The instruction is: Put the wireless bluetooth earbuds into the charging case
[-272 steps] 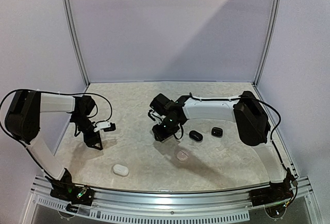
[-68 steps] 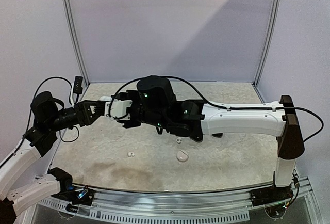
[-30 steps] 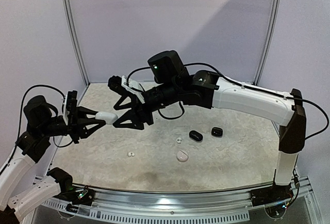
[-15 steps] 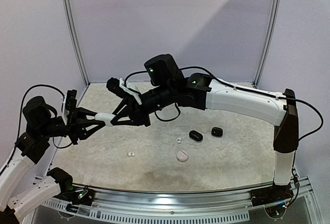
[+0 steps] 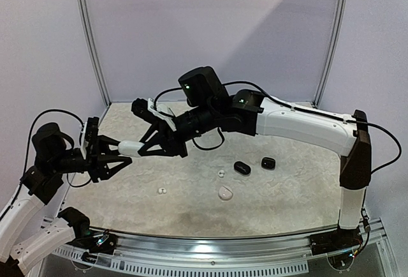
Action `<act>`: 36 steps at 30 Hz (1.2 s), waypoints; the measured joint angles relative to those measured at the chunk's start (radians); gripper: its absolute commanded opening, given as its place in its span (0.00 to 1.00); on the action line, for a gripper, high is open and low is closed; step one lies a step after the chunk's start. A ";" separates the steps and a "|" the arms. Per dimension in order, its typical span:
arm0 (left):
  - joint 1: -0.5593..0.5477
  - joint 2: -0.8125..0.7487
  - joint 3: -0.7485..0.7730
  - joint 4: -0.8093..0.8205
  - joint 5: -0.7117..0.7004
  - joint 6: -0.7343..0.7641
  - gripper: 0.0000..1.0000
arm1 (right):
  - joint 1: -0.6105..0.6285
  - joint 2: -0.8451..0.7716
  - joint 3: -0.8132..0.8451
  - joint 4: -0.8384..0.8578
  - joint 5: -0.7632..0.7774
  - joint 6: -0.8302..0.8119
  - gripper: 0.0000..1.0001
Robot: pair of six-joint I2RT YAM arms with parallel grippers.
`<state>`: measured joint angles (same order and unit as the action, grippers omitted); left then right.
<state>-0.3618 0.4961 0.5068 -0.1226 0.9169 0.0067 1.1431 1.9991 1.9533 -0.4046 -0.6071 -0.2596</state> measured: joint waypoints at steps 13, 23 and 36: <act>-0.009 0.020 0.001 0.080 0.019 -0.078 0.29 | 0.001 -0.003 0.000 0.001 0.024 -0.009 0.00; -0.016 0.027 0.001 0.092 0.016 -0.080 0.00 | 0.001 -0.003 0.000 0.000 0.033 -0.003 0.38; -0.036 0.027 0.011 0.038 -0.021 0.037 0.00 | 0.002 0.001 0.000 0.043 0.086 0.016 0.49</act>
<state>-0.3977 0.5236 0.5179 -0.0845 0.8955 0.0441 1.1454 2.0003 1.9533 -0.3611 -0.5209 -0.2440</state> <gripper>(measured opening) 0.222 0.480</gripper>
